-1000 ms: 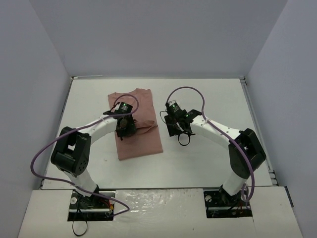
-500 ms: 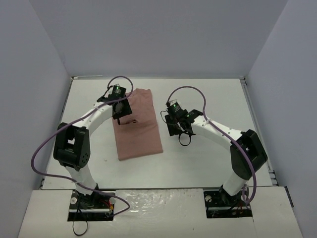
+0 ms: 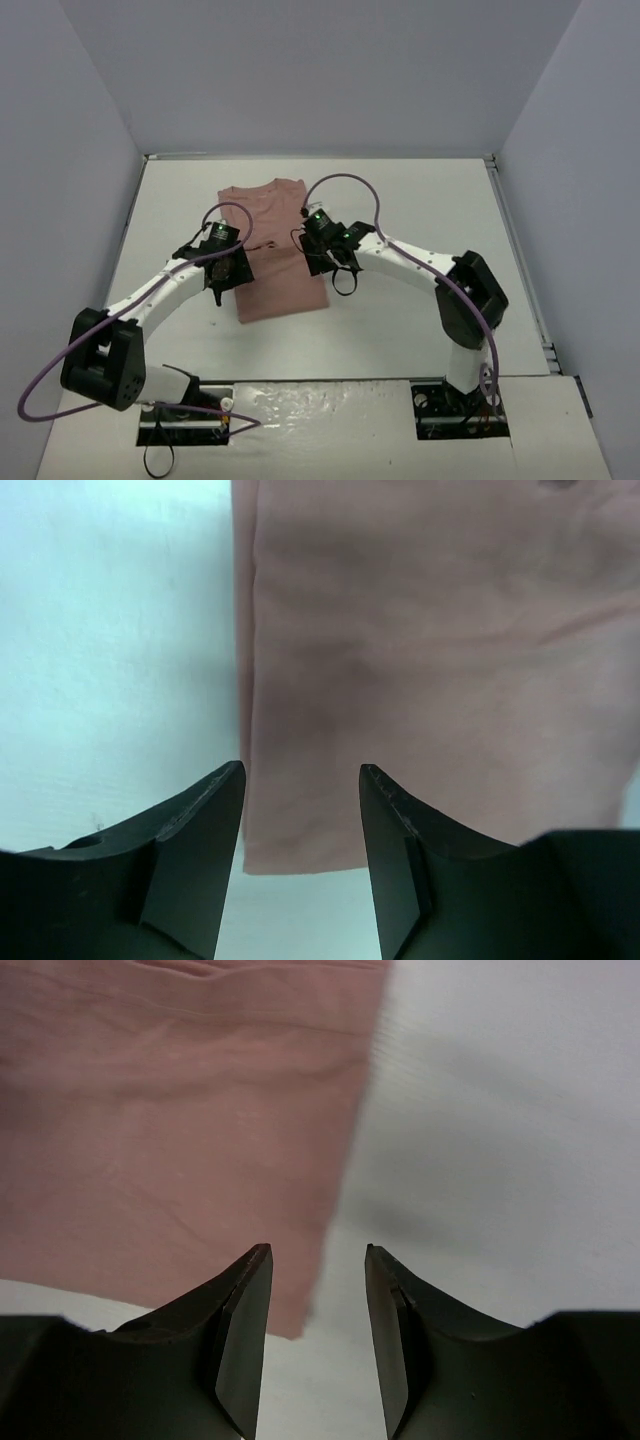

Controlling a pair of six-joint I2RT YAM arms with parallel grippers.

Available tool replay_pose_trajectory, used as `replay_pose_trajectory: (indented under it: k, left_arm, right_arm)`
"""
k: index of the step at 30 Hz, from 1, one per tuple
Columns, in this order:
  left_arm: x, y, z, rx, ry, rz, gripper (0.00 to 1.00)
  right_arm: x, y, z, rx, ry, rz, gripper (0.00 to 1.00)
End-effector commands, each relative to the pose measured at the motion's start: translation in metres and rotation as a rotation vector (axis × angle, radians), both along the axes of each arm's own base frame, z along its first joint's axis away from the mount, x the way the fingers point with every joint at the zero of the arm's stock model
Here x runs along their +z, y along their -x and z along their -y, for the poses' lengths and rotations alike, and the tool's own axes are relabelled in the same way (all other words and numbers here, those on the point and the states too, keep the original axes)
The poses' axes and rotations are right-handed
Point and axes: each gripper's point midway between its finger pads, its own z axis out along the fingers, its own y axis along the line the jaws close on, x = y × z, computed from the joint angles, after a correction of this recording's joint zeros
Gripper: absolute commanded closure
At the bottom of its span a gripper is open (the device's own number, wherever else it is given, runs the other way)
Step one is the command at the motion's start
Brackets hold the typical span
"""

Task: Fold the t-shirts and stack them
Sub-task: Grab one side of the 2/3 rectangular tshirt with both arms

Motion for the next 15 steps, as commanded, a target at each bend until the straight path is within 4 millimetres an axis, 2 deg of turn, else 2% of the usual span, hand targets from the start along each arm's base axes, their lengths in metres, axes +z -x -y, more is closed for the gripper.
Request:
replay_pose_trajectory:
  k: [1, 5, 7, 8, 11, 14, 15]
  left_arm:
    - [-0.027, 0.015, 0.007, 0.004, 0.026, -0.049, 0.54]
    - [-0.052, 0.027, 0.003, 0.018, 0.003, -0.122, 0.54]
    - [-0.073, 0.04, -0.001, 0.029, -0.023, -0.192, 0.54]
    - [-0.076, 0.042, -0.002, 0.032, -0.026, -0.203, 0.54]
    - [-0.089, 0.057, 0.007, 0.01, -0.038, -0.252, 0.55]
    - [-0.095, 0.077, 0.018, -0.023, -0.049, -0.279, 0.55]
    - [-0.097, 0.084, 0.019, -0.029, -0.052, -0.29, 0.55]
  right_arm:
    - [-0.01, -0.001, -0.047, 0.07, -0.042, 0.041, 0.61]
    - [-0.033, -0.001, -0.058, 0.113, -0.028, 0.039, 0.61]
    - [-0.061, 0.003, -0.053, 0.121, 0.013, 0.012, 0.62]
    - [-0.067, 0.004, -0.05, 0.12, 0.022, 0.006, 0.63]
    - [-0.091, 0.023, -0.029, 0.08, 0.057, -0.046, 0.65]
    - [-0.099, 0.047, -0.007, 0.038, 0.082, -0.076, 0.65]
    - [-0.096, 0.052, -0.003, 0.023, 0.075, -0.077, 0.65]
